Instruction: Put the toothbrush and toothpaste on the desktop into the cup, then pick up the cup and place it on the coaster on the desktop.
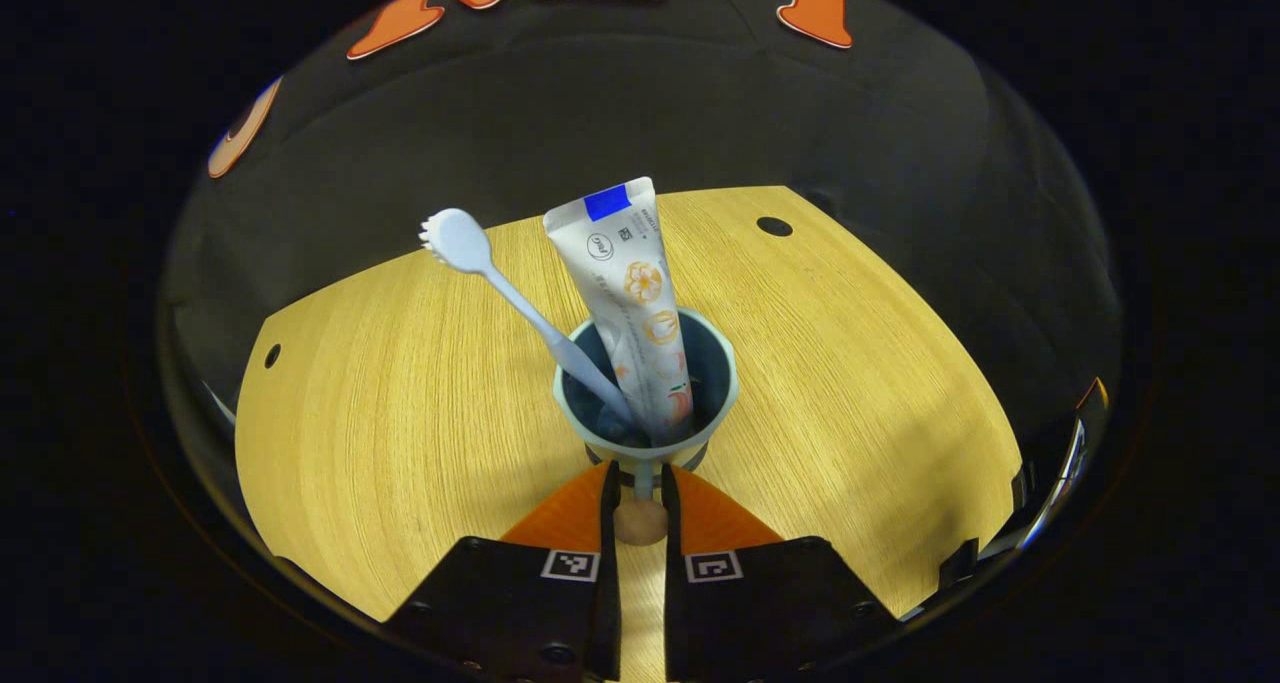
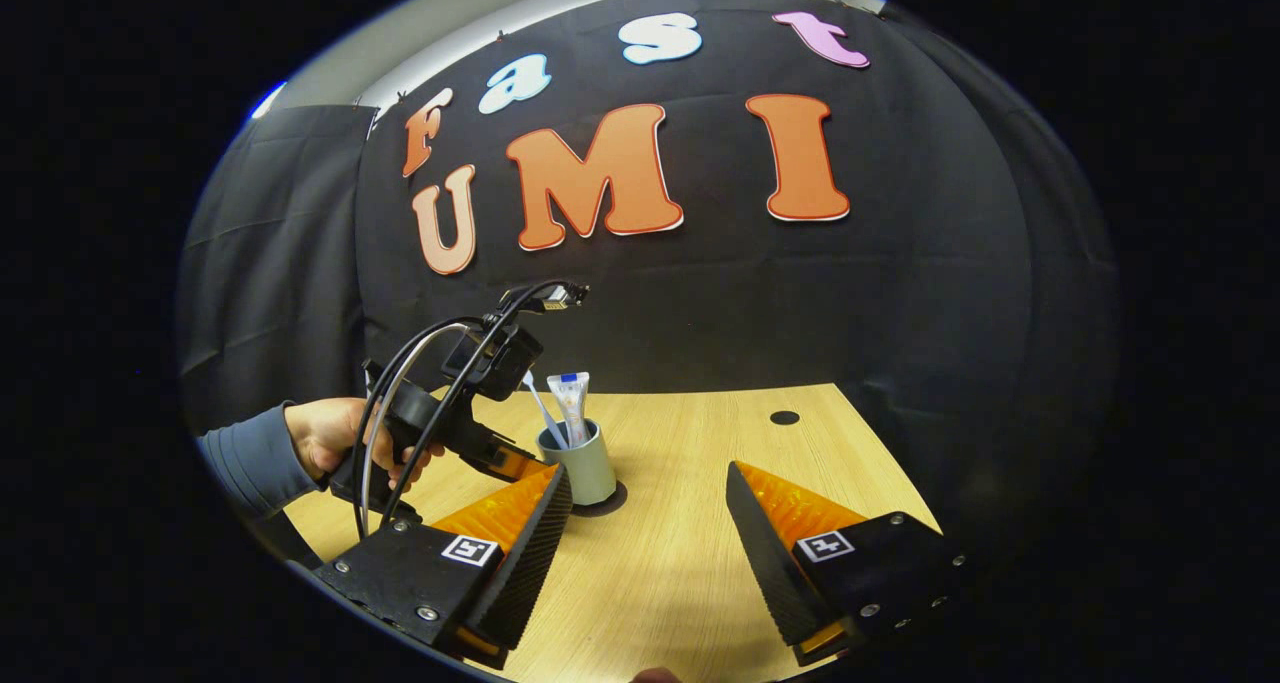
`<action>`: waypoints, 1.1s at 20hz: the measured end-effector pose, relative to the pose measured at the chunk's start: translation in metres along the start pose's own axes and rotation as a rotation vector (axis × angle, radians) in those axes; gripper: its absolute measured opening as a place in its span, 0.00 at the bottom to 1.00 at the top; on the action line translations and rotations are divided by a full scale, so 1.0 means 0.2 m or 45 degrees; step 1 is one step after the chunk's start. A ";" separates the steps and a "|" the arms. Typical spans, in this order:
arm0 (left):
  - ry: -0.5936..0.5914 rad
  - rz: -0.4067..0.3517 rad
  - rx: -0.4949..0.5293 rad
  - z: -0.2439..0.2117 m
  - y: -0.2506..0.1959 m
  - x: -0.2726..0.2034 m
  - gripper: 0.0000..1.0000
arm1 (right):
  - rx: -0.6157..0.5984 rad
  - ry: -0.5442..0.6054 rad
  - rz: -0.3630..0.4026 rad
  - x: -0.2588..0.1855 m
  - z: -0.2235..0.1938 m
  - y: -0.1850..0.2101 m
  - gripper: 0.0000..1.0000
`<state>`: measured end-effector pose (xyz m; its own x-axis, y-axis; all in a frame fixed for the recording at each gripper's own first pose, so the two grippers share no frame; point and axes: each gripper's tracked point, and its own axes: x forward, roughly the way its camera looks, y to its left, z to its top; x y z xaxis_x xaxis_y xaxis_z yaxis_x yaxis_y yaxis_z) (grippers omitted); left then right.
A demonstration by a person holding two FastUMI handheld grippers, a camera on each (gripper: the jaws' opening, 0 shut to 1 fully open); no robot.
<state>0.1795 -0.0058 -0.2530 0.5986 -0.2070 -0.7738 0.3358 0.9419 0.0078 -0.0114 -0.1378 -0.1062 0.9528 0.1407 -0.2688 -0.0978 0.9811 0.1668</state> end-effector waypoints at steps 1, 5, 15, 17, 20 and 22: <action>0.015 0.009 -0.006 0.00 0.00 -0.01 0.17 | 0.007 0.007 -0.005 0.00 -0.01 -0.01 0.93; 0.035 0.025 -0.033 0.00 -0.02 -0.02 0.17 | 0.040 0.022 -0.015 0.00 -0.05 -0.05 0.93; -0.136 0.035 0.014 0.01 0.10 -0.38 0.94 | 0.037 0.006 -0.030 0.07 0.02 0.07 0.93; -0.221 0.071 -0.009 0.02 0.19 -0.47 1.00 | 0.014 -0.018 -0.036 0.08 0.05 0.13 0.93; -0.363 0.151 -0.036 0.04 0.37 -0.68 0.99 | -0.009 -0.076 -0.029 0.10 0.16 0.24 0.93; -0.457 0.213 -0.046 0.06 0.48 -0.82 0.99 | -0.015 -0.125 -0.025 0.11 0.24 0.31 0.93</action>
<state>0.1224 0.1149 -0.1167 0.8613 -0.1233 -0.4928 0.1901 0.9778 0.0876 0.0163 -0.0794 -0.0559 0.9781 0.1083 -0.1779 -0.0816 0.9851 0.1511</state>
